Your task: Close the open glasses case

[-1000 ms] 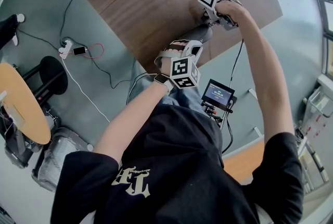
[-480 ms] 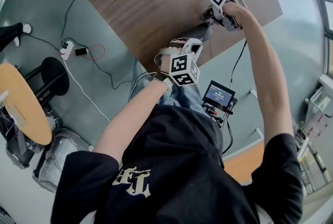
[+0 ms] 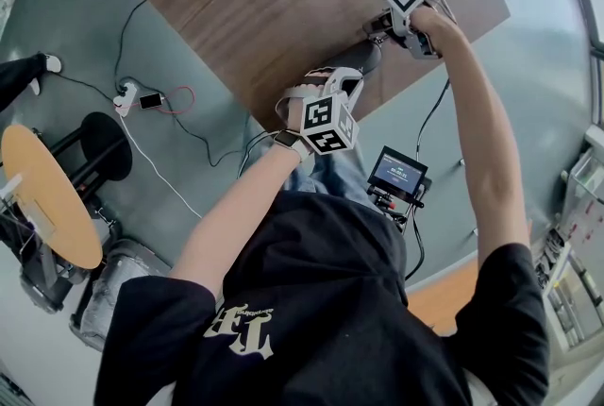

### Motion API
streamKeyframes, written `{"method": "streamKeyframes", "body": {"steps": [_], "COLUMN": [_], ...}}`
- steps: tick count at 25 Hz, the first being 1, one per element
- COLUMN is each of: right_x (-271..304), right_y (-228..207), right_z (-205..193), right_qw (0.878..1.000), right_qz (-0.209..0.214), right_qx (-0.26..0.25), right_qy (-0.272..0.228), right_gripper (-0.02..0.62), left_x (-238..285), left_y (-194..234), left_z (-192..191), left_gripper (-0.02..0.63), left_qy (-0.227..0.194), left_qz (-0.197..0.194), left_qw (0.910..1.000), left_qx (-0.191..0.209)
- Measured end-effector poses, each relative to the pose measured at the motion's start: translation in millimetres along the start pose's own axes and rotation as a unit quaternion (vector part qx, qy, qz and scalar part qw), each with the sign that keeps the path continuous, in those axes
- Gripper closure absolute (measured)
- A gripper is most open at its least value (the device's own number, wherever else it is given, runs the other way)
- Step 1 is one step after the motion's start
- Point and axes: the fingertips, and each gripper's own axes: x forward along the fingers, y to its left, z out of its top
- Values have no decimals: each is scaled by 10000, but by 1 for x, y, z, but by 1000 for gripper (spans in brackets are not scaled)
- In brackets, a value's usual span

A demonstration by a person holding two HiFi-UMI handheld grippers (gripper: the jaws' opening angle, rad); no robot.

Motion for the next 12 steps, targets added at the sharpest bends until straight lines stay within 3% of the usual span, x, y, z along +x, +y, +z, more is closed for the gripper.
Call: {"method": "streamKeyframes", "body": {"steps": [5,12], "right_x": [-2,-5], "right_y": [-1,-14], "right_z": [1,3], "right_qw": [9994,9974], "right_qz": [-171,-186], "right_qx": [-139,163], "right_qy": [-271,-671], "right_gripper": [607,609], "left_x": [-1,0], "left_y": [4,16], "left_z": [0,-1], "left_gripper": [600,600], "left_qy": [-45,-45], "left_qz": [-166,-658], "left_qw": [9995,9929], "left_qx": [-260,-991]}}
